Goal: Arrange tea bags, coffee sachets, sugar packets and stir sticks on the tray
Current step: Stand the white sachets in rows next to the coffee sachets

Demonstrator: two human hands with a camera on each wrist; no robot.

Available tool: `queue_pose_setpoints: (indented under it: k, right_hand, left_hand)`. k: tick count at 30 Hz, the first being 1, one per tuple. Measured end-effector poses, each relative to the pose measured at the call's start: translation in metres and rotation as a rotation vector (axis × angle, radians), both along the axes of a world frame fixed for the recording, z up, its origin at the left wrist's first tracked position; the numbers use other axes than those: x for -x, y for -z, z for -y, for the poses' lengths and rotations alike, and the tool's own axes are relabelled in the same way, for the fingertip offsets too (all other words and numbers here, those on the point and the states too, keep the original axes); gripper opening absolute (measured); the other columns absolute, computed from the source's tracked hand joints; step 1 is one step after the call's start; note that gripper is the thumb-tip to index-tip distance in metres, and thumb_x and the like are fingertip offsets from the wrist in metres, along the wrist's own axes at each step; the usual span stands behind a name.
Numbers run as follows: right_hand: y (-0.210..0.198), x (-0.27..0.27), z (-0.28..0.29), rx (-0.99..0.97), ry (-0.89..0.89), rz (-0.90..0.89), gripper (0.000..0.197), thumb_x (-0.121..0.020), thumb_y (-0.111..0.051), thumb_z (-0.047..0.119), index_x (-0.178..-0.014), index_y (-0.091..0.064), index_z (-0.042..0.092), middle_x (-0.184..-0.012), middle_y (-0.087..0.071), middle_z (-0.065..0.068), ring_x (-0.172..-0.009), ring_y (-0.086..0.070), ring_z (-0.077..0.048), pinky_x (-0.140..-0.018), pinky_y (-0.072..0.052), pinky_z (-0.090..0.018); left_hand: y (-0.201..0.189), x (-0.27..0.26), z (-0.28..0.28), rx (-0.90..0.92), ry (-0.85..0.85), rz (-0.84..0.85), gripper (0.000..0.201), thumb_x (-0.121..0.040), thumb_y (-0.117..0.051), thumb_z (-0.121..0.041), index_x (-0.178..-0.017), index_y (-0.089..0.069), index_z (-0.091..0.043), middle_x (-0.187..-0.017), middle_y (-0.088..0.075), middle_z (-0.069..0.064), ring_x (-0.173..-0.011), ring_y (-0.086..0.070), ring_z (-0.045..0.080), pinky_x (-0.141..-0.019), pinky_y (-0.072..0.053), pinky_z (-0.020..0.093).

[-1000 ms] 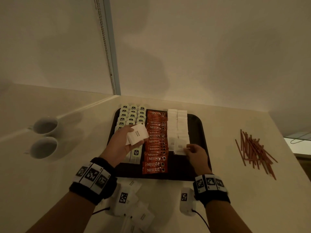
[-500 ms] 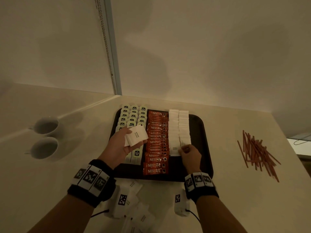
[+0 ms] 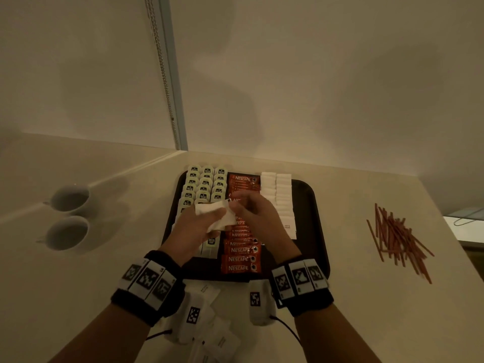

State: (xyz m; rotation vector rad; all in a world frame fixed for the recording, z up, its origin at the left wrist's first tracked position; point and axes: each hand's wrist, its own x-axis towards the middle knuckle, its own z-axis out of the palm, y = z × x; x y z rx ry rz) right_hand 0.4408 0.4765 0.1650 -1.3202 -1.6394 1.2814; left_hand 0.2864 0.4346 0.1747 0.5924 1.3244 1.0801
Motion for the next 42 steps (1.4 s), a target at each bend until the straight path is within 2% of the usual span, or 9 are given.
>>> queue_pose_setpoints:
  k: [3, 6, 12, 18, 24, 28, 31, 35, 42]
  right_hand:
    - [-0.004, 0.003, 0.001, -0.037, 0.03, 0.012, 0.007, -0.089, -0.061, 0.02, -0.094, -0.066, 0.02, -0.088, -0.065, 0.006, -0.079, -0.059, -0.001, -0.072, -0.049, -0.013]
    - [-0.004, 0.001, 0.006, 0.09, 0.077, -0.135, 0.007, -0.092, -0.057, 0.018, -0.091, -0.063, 0.016, -0.091, -0.067, -0.01, -0.08, -0.062, -0.016, -0.078, -0.054, -0.031]
    - [-0.005, 0.011, 0.012, 0.082, 0.016, -0.106, 0.011, -0.089, -0.062, 0.02, -0.099, -0.066, 0.017, -0.097, -0.065, -0.012, -0.092, -0.064, -0.029, -0.08, -0.057, -0.04]
    - [-0.003, 0.002, 0.014, 0.23, 0.063, -0.237, 0.015, -0.087, -0.063, 0.009, -0.1, -0.057, 0.005, -0.101, -0.067, -0.016, -0.086, -0.067, -0.024, -0.071, -0.057, -0.027]
    - [-0.005, -0.006, 0.019, 0.273, 0.06, -0.267, 0.016, -0.087, -0.063, 0.011, -0.101, -0.06, 0.005, -0.106, -0.065, -0.015, -0.093, -0.067, -0.022, -0.074, -0.057, -0.027]
    - [0.007, -0.04, 0.014, 0.255, 0.226, -0.284, 0.003, -0.088, -0.06, 0.009, -0.092, -0.06, 0.008, -0.103, -0.065, -0.009, -0.093, -0.067, -0.021, -0.075, -0.058, -0.029]
    - [0.033, -0.084, 0.008, 0.242, 0.418, -0.091, 0.011, -0.091, -0.057, 0.01, -0.101, -0.06, 0.008, -0.102, -0.066, -0.006, -0.09, -0.066, -0.017, -0.07, -0.055, -0.025]
    - [0.076, -0.132, 0.0, 0.24, 0.525, 0.335, 0.017, -0.09, -0.06, 0.018, -0.105, -0.063, 0.011, -0.106, -0.066, -0.007, -0.099, -0.062, -0.023, -0.091, -0.051, -0.04]
    - [0.1, -0.137, -0.003, 0.266, 0.448, 0.519, 0.024, -0.09, -0.061, 0.02, -0.111, -0.063, 0.009, -0.112, -0.064, -0.008, -0.104, -0.057, -0.022, -0.092, -0.044, -0.033]
  left_hand:
    - [-0.002, 0.001, 0.002, -0.018, -0.031, -0.013, 0.029, -0.088, -0.065, -0.016, -0.115, -0.06, -0.009, -0.101, -0.069, 0.011, -0.073, -0.07, 0.016, -0.051, -0.049, 0.018]
    - [-0.003, 0.006, 0.0, -0.012, -0.104, 0.01, 0.024, -0.089, -0.063, -0.012, -0.113, -0.061, -0.01, -0.1, -0.068, 0.009, -0.072, -0.068, 0.015, -0.053, -0.049, 0.019]
    - [-0.003, 0.005, 0.002, -0.088, 0.036, -0.143, 0.028, -0.079, -0.074, -0.006, -0.104, -0.064, -0.011, -0.092, -0.07, 0.008, -0.07, -0.069, 0.009, -0.05, -0.048, 0.015]
    - [-0.002, 0.006, -0.003, -0.083, -0.146, -0.022, 0.024, -0.081, -0.069, 0.0, -0.101, -0.063, -0.012, -0.107, -0.067, 0.012, -0.097, -0.065, 0.024, -0.063, -0.055, 0.024]
    - [-0.004, 0.0, -0.005, -0.072, -0.115, -0.046, 0.015, -0.085, -0.067, -0.004, -0.095, -0.061, -0.013, -0.102, -0.065, 0.012, -0.09, -0.065, 0.023, -0.053, -0.053, 0.019]
    - [-0.006, 0.0, -0.005, 0.014, -0.189, 0.202, 0.01, -0.095, -0.046, -0.006, -0.101, -0.055, -0.005, -0.109, -0.057, 0.018, -0.088, -0.064, 0.036, -0.056, -0.058, 0.025]
    - [-0.005, 0.005, -0.006, 0.025, -0.242, 0.215, 0.013, -0.096, -0.044, -0.006, -0.107, -0.051, -0.005, -0.107, -0.054, 0.016, -0.085, -0.063, 0.034, -0.055, -0.059, 0.026]
    - [0.003, 0.009, -0.009, 0.016, -0.185, 0.029, 0.018, -0.095, -0.049, -0.007, -0.111, -0.056, -0.009, -0.107, -0.057, 0.011, -0.091, -0.059, 0.025, -0.056, -0.057, 0.028]
    - [0.01, 0.01, -0.003, -0.022, -0.026, -0.134, 0.019, -0.093, -0.056, -0.01, -0.103, -0.063, -0.024, -0.112, -0.064, 0.006, -0.103, -0.059, 0.024, -0.065, -0.044, 0.026]
